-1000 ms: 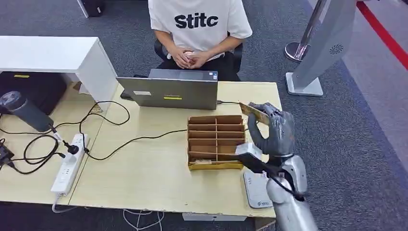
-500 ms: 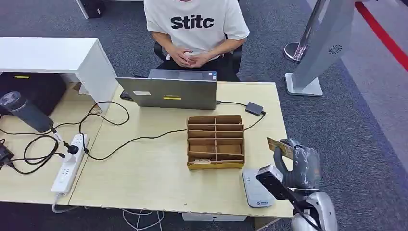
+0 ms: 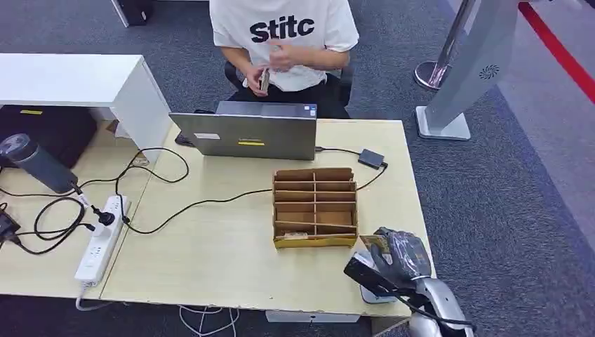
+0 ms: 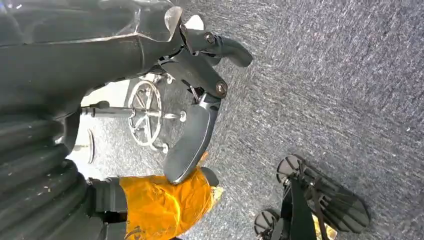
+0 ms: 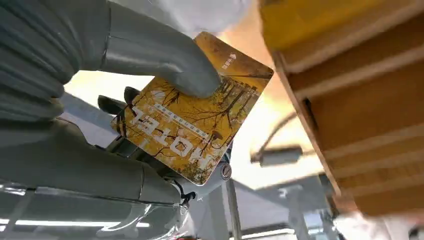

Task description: Pass the card to the sensor for recognition and then transmit it.

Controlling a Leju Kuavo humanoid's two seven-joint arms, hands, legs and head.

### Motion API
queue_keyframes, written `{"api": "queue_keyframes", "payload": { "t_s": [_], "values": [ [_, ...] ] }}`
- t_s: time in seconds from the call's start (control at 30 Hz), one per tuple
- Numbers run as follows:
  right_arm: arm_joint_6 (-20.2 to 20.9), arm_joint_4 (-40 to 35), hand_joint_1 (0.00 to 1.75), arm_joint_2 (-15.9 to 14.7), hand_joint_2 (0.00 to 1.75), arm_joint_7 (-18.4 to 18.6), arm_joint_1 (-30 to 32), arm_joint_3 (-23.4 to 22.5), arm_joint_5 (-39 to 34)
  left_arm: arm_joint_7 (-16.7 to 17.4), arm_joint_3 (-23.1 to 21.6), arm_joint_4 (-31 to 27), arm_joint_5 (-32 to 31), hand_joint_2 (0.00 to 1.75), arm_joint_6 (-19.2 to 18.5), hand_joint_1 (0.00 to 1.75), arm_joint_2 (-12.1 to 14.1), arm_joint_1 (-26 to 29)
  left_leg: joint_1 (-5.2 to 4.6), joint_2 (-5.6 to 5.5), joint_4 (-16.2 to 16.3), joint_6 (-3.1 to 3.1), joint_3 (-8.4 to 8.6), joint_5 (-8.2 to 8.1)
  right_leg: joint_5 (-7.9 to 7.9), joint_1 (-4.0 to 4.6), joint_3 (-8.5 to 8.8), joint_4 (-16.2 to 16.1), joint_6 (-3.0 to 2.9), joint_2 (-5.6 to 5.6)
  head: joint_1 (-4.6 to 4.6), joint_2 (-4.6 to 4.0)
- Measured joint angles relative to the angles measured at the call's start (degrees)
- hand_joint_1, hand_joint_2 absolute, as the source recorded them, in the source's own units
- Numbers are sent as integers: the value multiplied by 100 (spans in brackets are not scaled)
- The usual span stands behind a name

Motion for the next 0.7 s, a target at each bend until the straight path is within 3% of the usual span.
{"api": "queue_keyframes", "payload": {
  "t_s": [0.4,0.53,0.7],
  "values": [
    [171,392,175,-374,175,213,-344,335,-73,9,15,0,-2,175,7,0,20,-17,1,12,0,1,30,-1,0,1,27,-2,0,10,-2,0],
    [-319,324,175,-378,175,24,-287,352,-57,9,42,-2,0,175,11,0,9,-17,0,11,0,1,30,-1,0,0,28,-2,1,9,-2,0],
    [-868,-336,175,-339,175,-225,-31,344,133,7,96,-2,-2,175,20,0,-17,-13,0,10,0,0,25,-1,0,0,23,-1,0,8,-2,0]
  ]
}}
